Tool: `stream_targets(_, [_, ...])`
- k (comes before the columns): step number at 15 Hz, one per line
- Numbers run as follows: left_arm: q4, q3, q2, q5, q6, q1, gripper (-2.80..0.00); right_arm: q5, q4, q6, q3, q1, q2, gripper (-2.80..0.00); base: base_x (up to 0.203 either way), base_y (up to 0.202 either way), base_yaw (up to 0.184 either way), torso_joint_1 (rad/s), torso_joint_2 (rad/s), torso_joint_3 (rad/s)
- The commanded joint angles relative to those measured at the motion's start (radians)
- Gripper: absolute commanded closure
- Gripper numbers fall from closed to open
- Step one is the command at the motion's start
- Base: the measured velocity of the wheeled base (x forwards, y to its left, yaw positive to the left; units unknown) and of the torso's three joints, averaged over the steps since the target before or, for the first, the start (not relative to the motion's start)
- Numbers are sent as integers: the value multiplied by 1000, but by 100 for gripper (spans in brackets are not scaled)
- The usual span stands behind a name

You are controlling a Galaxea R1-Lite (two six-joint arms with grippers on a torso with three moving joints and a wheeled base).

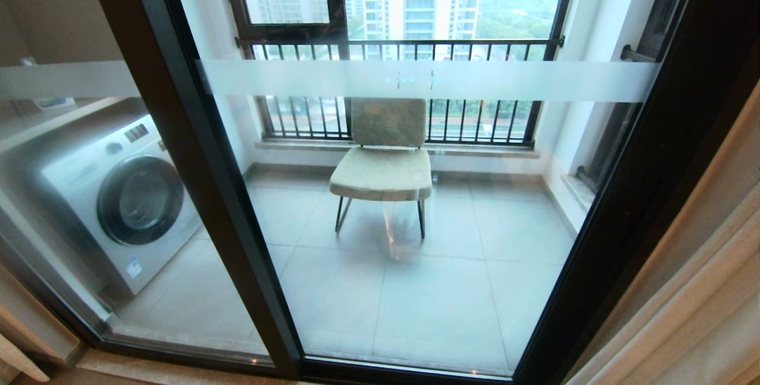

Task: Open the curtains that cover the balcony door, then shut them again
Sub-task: Pull the inner curtains open on both sides

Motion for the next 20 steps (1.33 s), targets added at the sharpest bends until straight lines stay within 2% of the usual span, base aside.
stream_targets(1, [0, 0, 0, 1, -1, 0, 0, 1, -4, 2, -36, -33, 57, 0, 0, 0, 0, 0, 0, 0])
stream_targets(7, [0, 0, 0, 0, -1, 0, 0, 6, -8, 4, -172, -140, 198, 0, 0, 0, 0, 0, 0, 0])
stream_targets(11, [0, 0, 0, 2, -1, 0, 0, 44, -4, 6, -298, -237, 311, 0, 0, 0, 0, 0, 0, 0])
stream_targets(16, [0, 0, 0, 1, -1, 0, 0, 74, -10, 4, -352, -347, 396, 0, 0, 0, 0, 0, 0, 0])
stream_targets(20, [0, 0, 0, 0, -1, 0, 0, 77, -10, 1, -360, -385, 413, 0, 0, 0, 0, 0, 0, 0])
